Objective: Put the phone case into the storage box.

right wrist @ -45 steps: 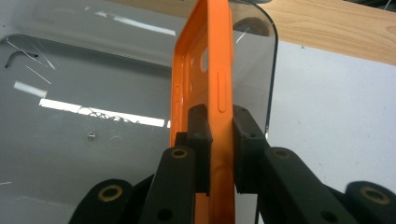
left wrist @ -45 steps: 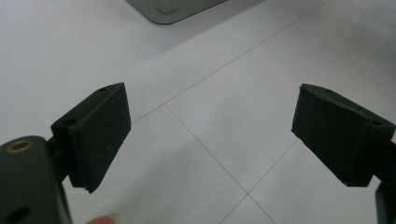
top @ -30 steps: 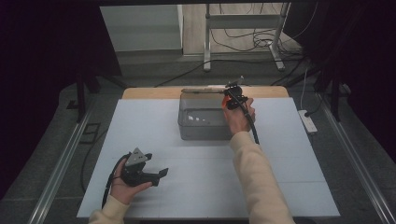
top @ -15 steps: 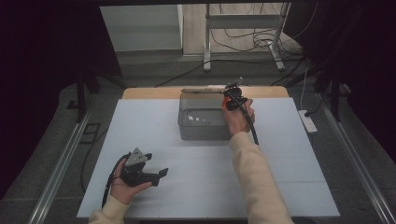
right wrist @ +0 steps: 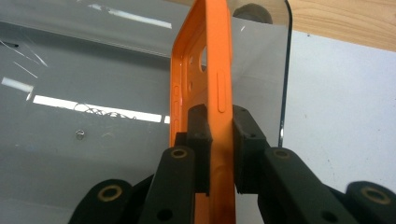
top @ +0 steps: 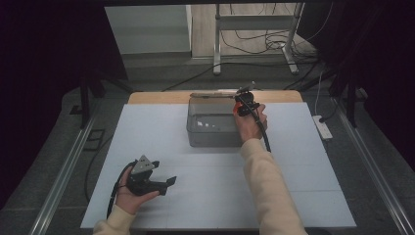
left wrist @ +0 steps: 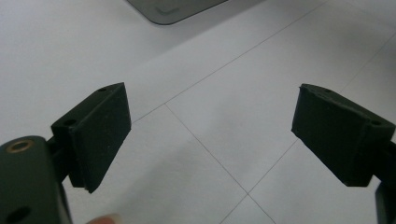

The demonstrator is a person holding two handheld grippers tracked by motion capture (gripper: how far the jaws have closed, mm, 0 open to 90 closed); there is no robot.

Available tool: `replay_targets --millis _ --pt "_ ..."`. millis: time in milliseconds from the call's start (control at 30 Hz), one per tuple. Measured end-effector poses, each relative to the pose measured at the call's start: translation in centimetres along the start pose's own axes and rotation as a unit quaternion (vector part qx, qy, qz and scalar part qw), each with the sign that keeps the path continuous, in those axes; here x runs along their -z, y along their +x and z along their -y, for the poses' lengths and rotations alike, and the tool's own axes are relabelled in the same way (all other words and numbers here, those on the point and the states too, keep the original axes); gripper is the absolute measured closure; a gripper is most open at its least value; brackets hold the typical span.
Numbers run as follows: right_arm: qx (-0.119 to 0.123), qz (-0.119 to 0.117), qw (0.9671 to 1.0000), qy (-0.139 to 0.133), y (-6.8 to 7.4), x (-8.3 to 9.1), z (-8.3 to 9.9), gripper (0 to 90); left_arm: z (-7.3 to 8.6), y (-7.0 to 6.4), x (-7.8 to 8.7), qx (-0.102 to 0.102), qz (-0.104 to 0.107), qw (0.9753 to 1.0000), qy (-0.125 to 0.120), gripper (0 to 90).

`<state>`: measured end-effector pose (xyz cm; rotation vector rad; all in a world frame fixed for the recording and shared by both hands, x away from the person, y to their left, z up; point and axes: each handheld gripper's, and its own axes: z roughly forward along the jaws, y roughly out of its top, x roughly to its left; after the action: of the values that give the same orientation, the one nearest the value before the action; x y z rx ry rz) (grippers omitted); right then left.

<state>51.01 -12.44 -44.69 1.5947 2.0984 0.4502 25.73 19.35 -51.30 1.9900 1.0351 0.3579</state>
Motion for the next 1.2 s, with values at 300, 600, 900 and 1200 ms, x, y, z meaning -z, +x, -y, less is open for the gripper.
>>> replay_targets --millis 300,600,900,1200 --pt "0.006 0.007 0.9999 0.003 0.22 -0.17 0.06 79.2 0.00 0.01 -0.02 0.000 0.000 1.0000 0.002 11.4" --pt "0.009 0.013 0.9998 0.011 0.34 -0.16 0.04 79.1 -0.01 -0.01 0.00 0.000 0.001 1.0000 0.001 11.4" --pt "0.016 0.015 0.9996 0.016 0.45 -0.21 -0.01 78.8 -0.01 -0.01 0.00 0.000 0.001 1.0000 0.001 11.5" --pt "0.018 0.016 0.9996 0.016 0.50 -0.20 0.01 77.0 -0.01 -0.01 0.01 0.000 0.001 1.0000 0.001 11.4"
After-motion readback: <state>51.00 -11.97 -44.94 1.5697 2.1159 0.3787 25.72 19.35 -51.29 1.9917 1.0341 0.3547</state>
